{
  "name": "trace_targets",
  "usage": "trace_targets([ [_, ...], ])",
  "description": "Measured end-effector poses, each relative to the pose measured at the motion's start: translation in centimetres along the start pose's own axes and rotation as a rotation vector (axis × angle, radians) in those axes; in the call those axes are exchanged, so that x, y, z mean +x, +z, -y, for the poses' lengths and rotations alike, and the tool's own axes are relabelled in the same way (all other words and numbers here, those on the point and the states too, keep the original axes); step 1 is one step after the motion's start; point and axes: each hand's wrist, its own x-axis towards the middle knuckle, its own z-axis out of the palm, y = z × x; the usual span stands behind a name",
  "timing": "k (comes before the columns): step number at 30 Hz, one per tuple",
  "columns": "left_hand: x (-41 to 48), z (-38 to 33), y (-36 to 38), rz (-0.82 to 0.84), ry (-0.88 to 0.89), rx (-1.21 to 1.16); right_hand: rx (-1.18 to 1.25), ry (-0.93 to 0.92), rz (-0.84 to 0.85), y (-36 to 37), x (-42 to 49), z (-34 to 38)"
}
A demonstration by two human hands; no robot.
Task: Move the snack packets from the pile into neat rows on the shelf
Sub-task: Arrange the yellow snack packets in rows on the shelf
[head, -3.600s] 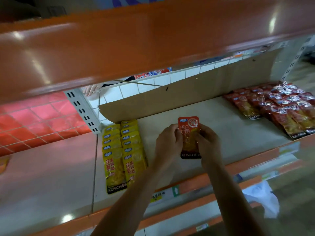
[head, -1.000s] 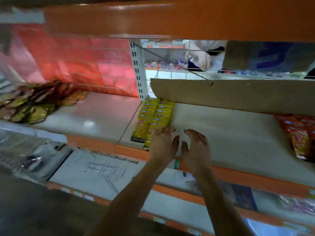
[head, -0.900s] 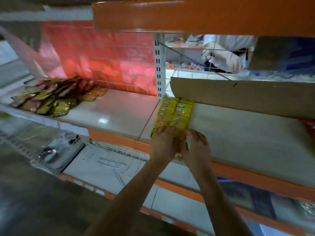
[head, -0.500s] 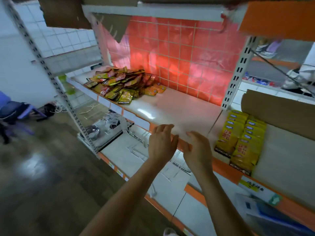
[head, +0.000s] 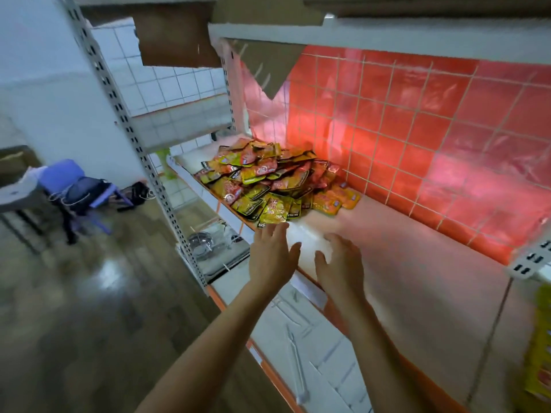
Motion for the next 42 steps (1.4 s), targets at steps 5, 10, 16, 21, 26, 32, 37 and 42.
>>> trace_targets([
  [5,4.4,2.0,0.6,0.024,-0.066,0.041,-0.014,0.038,0.057,2.5,4.9,1.1],
  [10,7.4,3.1,0.3,0.069,-0.112,0.091,0.018,0.116,0.066,4.6,7.9,2.0],
  [16,9.7,3.6,0.5,0.154,-0.117,0.209,0.052,0.231,0.04,6.8,10.8,4.0],
  [21,11.1,3.9,0.7,0.201,-0.093,0.226,0.047,0.33,0.026,7.8,11.8,4.4],
  [26,11.5,4.3,0.8,0.246,-0.121,-0.002,0.07,0.484,0.048,7.0,11.8,4.9],
  [32,11.3,4.1,0.8,0.337,-0.158,-0.344,0.321,0.535,-0.08,3.7,8.5,4.9],
  [37,9.5,2.7,1.1,0.399,-0.154,-0.597,0.364,0.618,-0.205,3.5,5.8,2.0],
  [42,7.5,0.8,1.8,0.489,-0.094,-0.682,0.376,0.705,-0.373,2.2,2.7,-0.8],
])
